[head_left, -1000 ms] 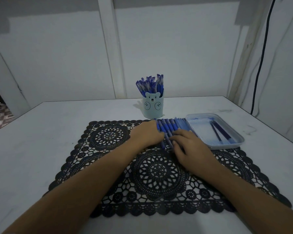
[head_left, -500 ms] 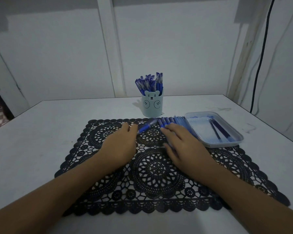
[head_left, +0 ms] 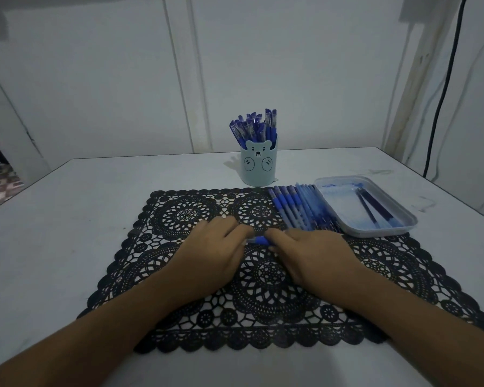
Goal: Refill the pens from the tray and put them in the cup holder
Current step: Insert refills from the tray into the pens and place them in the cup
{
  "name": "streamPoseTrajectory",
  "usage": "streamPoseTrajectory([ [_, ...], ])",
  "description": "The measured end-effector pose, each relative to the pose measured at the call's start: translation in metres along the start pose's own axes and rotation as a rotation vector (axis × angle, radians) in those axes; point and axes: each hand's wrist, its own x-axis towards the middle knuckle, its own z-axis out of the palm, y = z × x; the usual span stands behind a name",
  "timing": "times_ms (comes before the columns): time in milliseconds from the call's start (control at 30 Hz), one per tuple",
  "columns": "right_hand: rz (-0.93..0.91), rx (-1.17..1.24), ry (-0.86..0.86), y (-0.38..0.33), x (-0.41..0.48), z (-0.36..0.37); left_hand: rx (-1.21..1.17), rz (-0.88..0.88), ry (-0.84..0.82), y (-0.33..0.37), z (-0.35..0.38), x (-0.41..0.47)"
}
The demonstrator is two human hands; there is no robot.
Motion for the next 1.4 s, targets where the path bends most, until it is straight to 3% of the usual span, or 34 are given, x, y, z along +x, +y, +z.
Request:
streamPoseTrajectory([
  [200, 0.124, 0.032, -0.040, 0.002, 0.000, -0.004, -0.028, -0.063, 0.027, 0.000, 0.002, 0.000],
  [333, 0.225, 0.205, -0.047, 0.003, -0.004, -0.005, -0.111, -0.216, 0.065, -0.006, 0.007, 0.000],
  [467, 0.256, 0.160, -0.010, 0.003, -0.005, 0.003, -0.204, -0.331, 0.085, -0.010, 0.007, 0.001],
  [667, 0.394, 0.376, 0.164, 0.000, 0.001, -0.005, -0.177, -0.175, 0.119, -0.004, 0.003, 0.001],
  [933, 0.373, 0.776, 0.117, -0.004, 0.002, -0.013, -0.236, -0.034, 0.074, -0.004, 0.001, -0.003],
  [1133, 0.285, 0.763, 0.063, 0.003, 0.000, -0.019, -0.208, -0.067, 0.077, -0.004, -0.003, -0.005],
  [1267, 0.349, 0.745, 0.107, 0.003, 0.000, -0.020, -0.210, -0.024, 0.084, -0.004, -0.002, -0.005],
  [1400, 0.326, 0.693, 0.015, 0.007, -0.001, -0.020, -0.185, 0.011, 0.088, -0.004, -0.002, -0.005],
])
